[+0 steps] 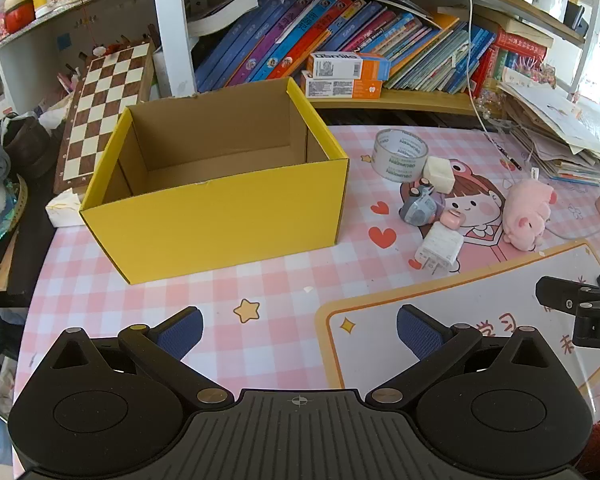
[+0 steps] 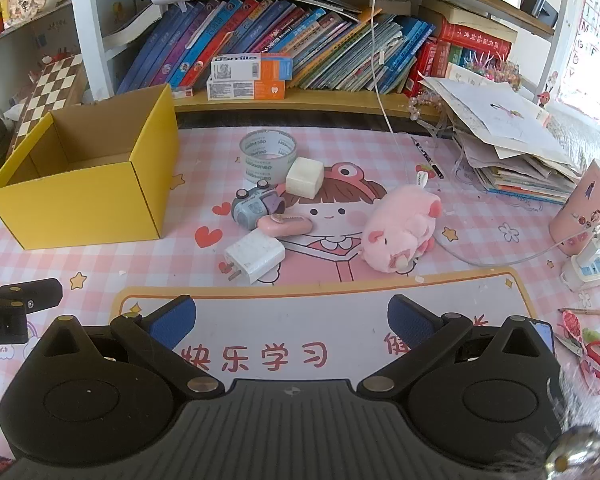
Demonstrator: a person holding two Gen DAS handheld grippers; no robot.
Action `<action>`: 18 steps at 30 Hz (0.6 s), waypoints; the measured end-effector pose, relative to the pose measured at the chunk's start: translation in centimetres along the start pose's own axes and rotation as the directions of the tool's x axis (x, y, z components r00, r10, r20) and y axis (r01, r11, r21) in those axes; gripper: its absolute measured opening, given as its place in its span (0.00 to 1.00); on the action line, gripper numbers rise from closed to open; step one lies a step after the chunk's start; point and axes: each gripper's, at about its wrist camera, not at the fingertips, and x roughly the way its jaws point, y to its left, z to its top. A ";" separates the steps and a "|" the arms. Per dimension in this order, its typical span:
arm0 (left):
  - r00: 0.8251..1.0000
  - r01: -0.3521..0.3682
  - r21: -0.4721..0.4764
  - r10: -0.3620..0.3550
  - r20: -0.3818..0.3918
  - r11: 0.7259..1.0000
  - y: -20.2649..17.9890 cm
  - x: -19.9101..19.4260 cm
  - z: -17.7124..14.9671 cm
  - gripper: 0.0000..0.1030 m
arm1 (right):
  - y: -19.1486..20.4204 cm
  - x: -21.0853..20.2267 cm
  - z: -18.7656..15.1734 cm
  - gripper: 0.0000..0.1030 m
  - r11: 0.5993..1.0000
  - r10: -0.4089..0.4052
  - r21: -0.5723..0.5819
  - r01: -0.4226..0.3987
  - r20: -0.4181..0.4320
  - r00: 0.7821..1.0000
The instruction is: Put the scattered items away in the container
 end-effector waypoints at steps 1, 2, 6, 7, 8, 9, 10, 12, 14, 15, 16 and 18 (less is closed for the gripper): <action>1.000 0.000 0.000 0.000 -0.001 1.000 0.0 0.0 0.0 1.00 | 0.0 0.0 0.0 1.00 1.000 0.000 0.000 0.000 0.000 1.000; 1.000 0.000 0.000 0.000 -0.001 1.000 0.0 0.0 0.0 1.00 | 0.0 0.0 0.0 1.00 1.000 0.000 0.000 0.000 -0.001 1.000; 1.000 -0.001 0.000 0.001 -0.005 1.000 0.0 0.1 0.1 1.00 | 0.0 0.0 0.0 1.00 1.000 0.001 -0.001 -0.001 -0.002 1.000; 1.000 -0.002 0.000 0.002 -0.006 1.000 0.0 0.1 0.1 1.00 | 0.0 0.1 0.0 1.00 1.000 0.002 -0.001 -0.002 -0.002 1.000; 1.000 -0.003 -0.001 0.003 -0.006 1.000 0.0 0.1 0.1 1.00 | 0.0 0.1 0.0 1.00 1.000 0.002 -0.001 -0.002 -0.003 1.000; 1.000 -0.003 -0.001 0.003 -0.007 1.000 0.0 0.1 0.1 1.00 | 0.0 0.1 0.0 1.00 1.000 0.002 -0.001 -0.002 -0.003 1.000; 1.000 -0.004 0.000 0.004 -0.007 1.000 0.0 0.1 0.1 1.00 | 0.0 0.1 0.0 1.00 1.000 0.003 -0.001 -0.003 -0.003 1.000; 1.000 -0.004 0.000 0.004 -0.008 1.000 0.0 0.1 0.1 1.00 | 0.0 0.1 0.0 1.00 1.000 0.004 -0.002 -0.004 -0.003 1.000; 1.000 -0.004 0.001 0.004 -0.008 1.000 0.0 0.1 0.1 1.00 | 0.0 0.1 0.0 1.00 1.000 0.004 -0.002 -0.004 -0.004 1.000; 1.000 -0.004 0.001 0.004 -0.008 1.000 0.0 0.1 0.1 1.00 | 0.0 0.1 0.0 1.00 1.000 0.004 -0.002 -0.004 -0.004 1.000; 1.000 -0.005 0.001 0.005 -0.008 1.000 0.0 0.1 0.1 1.00 | 0.0 0.1 0.0 1.00 1.000 0.004 -0.002 -0.004 -0.004 1.000; 1.000 -0.005 0.002 0.005 -0.009 1.000 -0.1 0.1 0.1 1.00 | 0.0 0.1 0.0 1.00 1.000 0.004 -0.002 -0.004 -0.004 1.000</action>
